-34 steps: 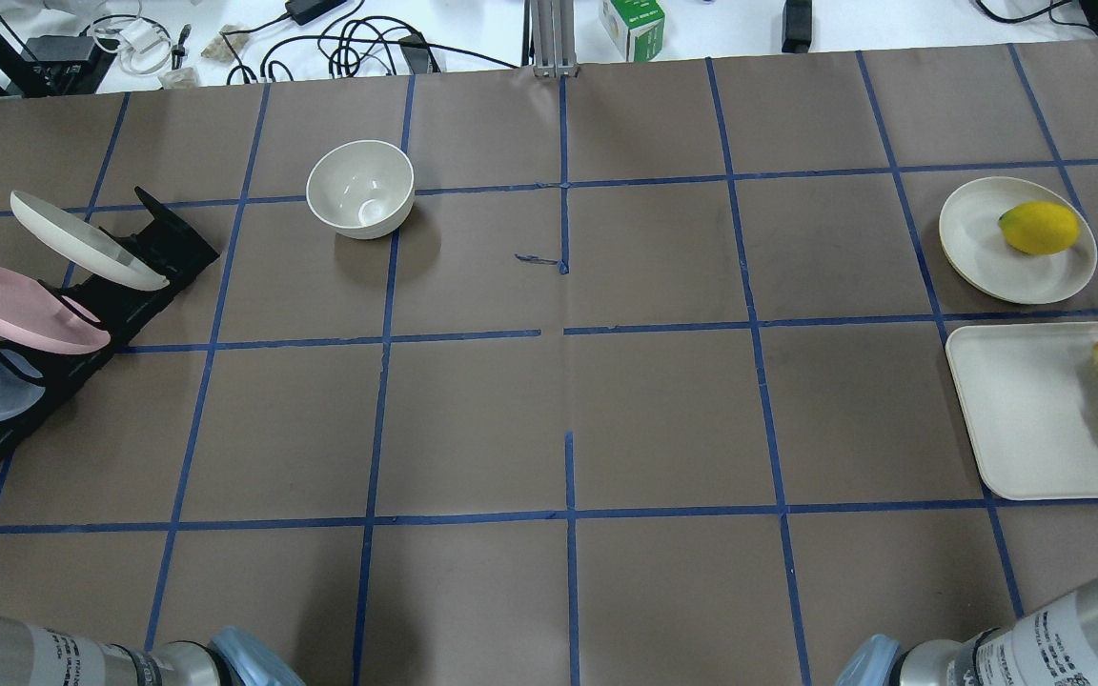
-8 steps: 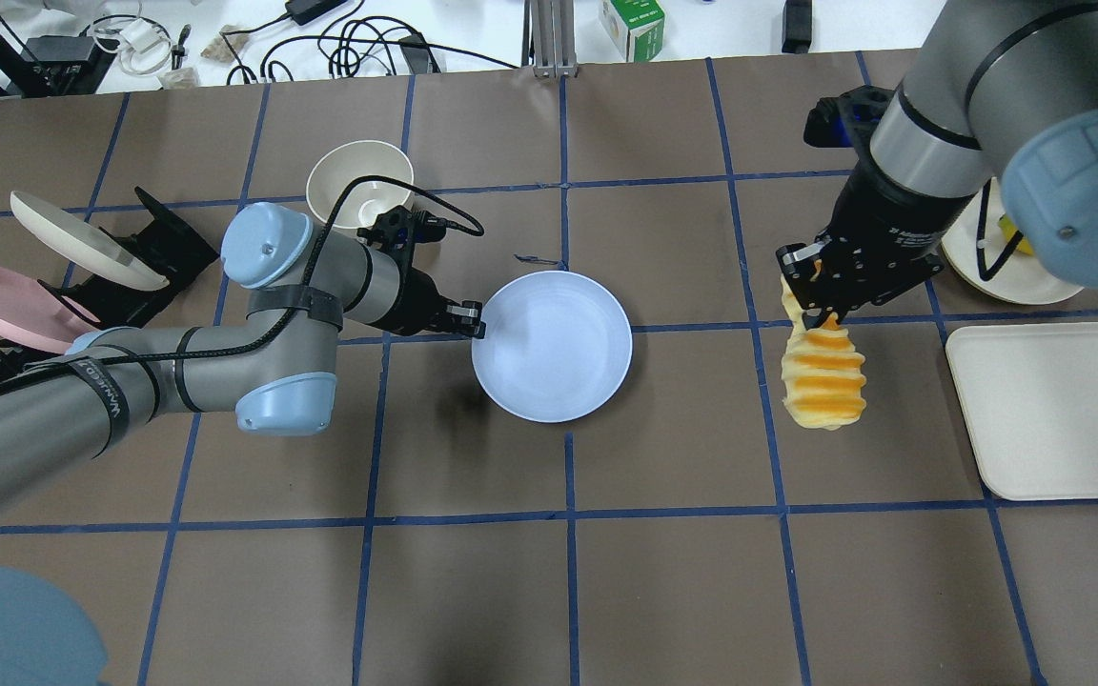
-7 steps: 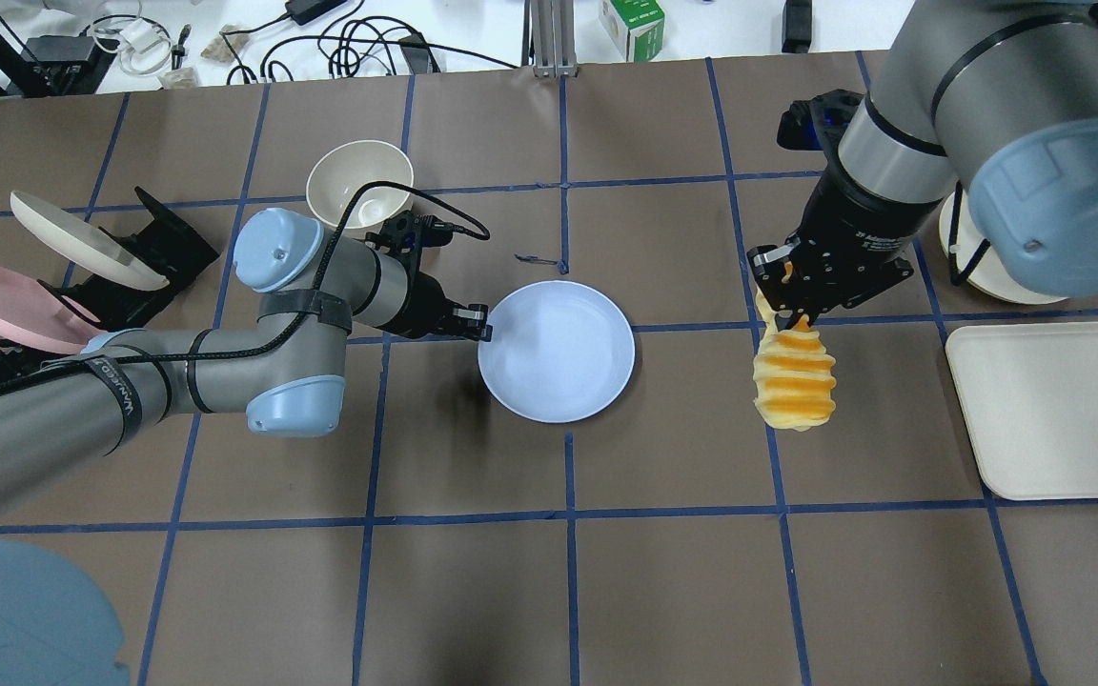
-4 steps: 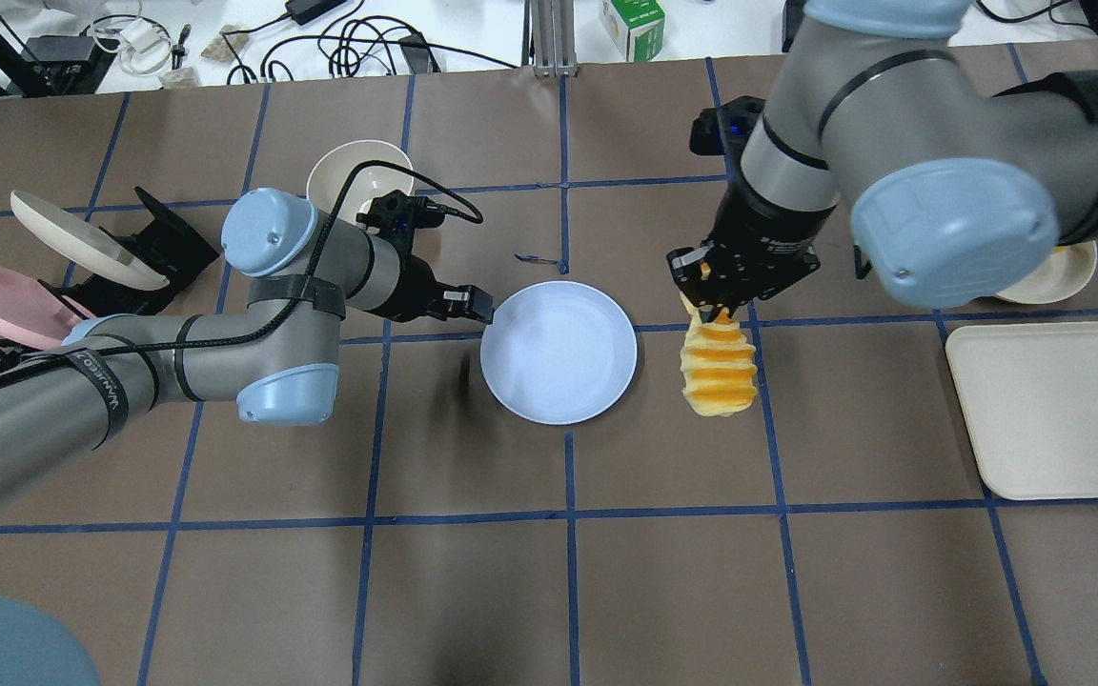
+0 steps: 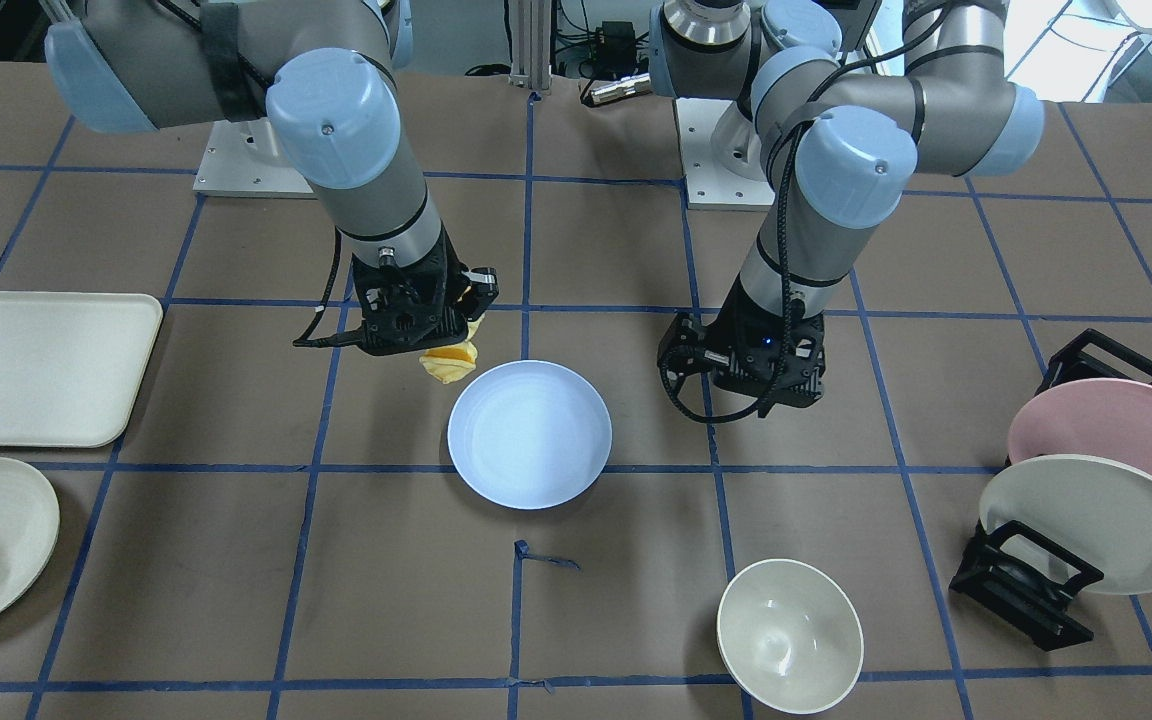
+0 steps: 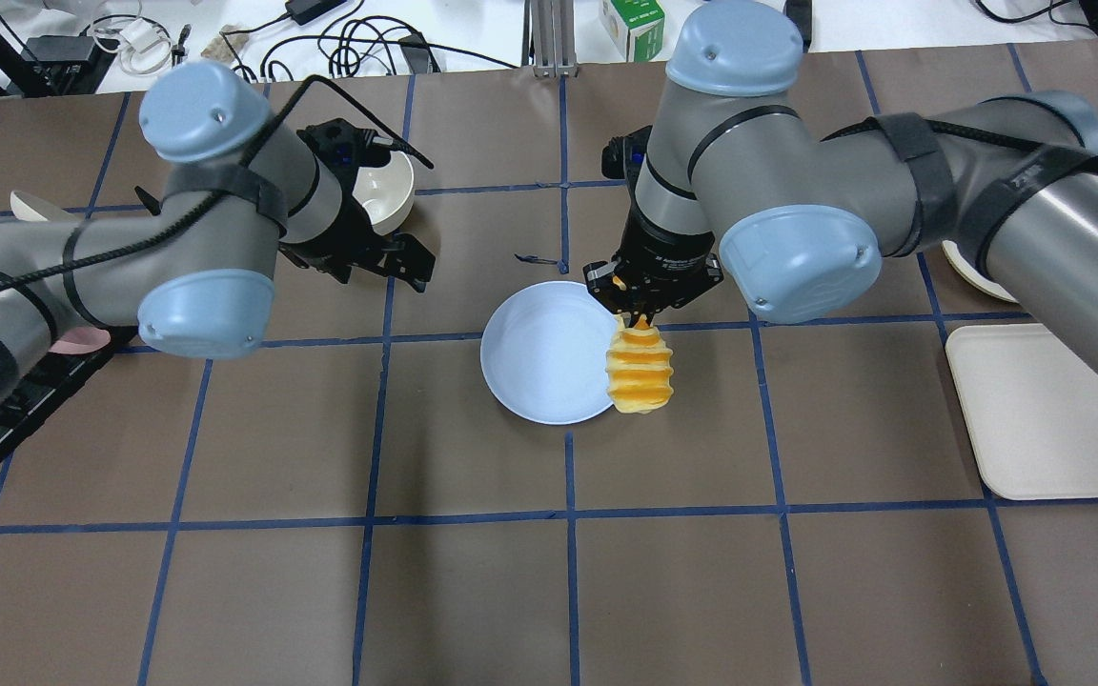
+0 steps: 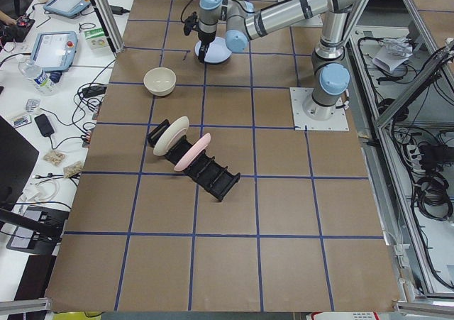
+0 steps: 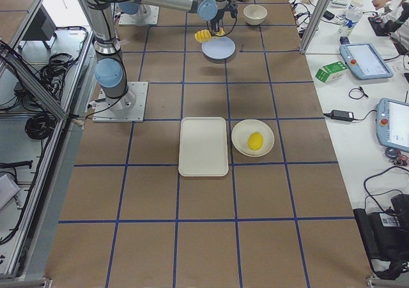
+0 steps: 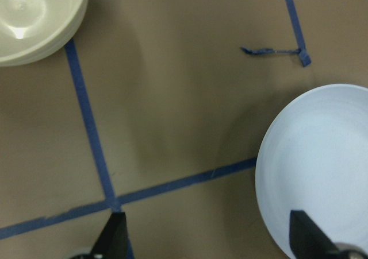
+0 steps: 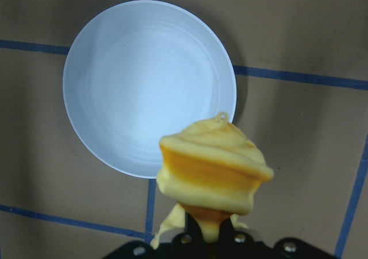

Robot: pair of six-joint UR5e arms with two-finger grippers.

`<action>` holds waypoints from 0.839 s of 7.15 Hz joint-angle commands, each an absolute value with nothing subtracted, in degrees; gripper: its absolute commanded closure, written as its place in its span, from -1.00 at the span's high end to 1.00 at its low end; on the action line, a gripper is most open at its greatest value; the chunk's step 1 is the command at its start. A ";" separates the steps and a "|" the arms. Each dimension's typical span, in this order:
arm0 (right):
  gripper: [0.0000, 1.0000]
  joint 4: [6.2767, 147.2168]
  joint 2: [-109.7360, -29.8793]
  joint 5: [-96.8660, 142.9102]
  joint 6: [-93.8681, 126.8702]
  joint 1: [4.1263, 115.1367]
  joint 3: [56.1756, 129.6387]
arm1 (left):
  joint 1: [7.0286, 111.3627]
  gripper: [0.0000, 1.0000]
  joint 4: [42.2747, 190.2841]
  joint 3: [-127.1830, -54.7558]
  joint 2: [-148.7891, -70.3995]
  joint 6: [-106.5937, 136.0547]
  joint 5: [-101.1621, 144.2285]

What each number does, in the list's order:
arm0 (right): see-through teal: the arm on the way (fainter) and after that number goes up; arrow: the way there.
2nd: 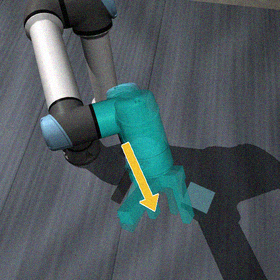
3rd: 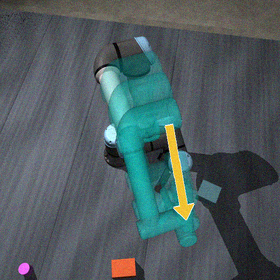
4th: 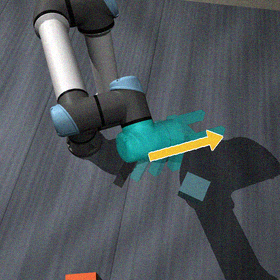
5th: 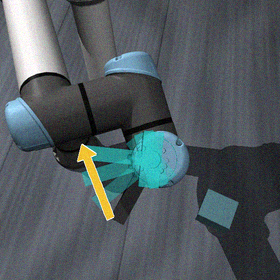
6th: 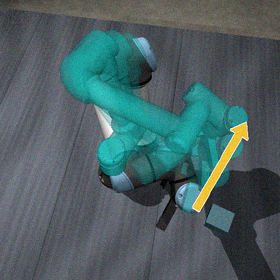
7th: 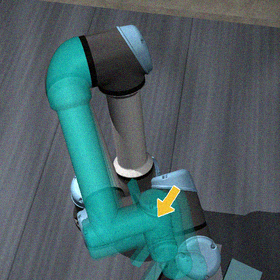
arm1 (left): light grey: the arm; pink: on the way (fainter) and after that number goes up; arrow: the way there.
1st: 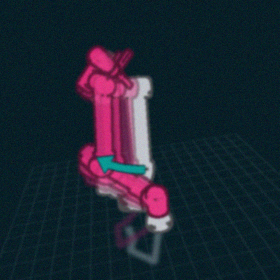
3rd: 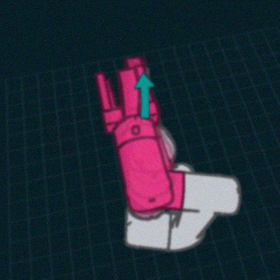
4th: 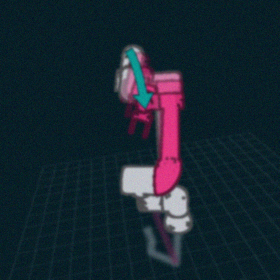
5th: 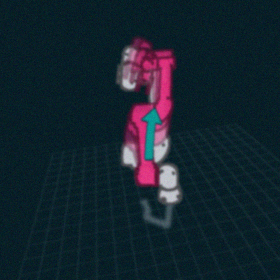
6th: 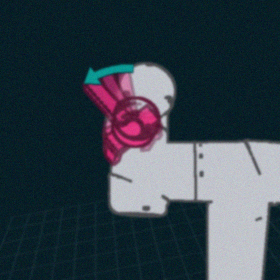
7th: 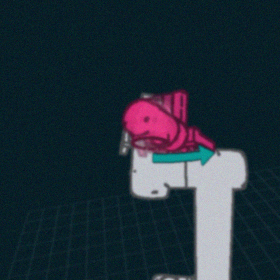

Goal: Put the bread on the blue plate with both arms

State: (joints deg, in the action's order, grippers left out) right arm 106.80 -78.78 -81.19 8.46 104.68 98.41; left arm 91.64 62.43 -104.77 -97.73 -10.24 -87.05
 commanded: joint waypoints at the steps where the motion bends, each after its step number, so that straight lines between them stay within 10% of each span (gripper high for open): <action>1: -1.00 108.18 -72.28 -81.65 15.89 108.53 94.07 | 91.50 1.00 81.67 -96.88 -93.62 -9.58 -96.48; 6: -1.00 112.92 -62.68 -81.65 20.02 110.47 89.39 | 92.20 1.00 90.97 -90.35 -89.74 -4.92 -90.79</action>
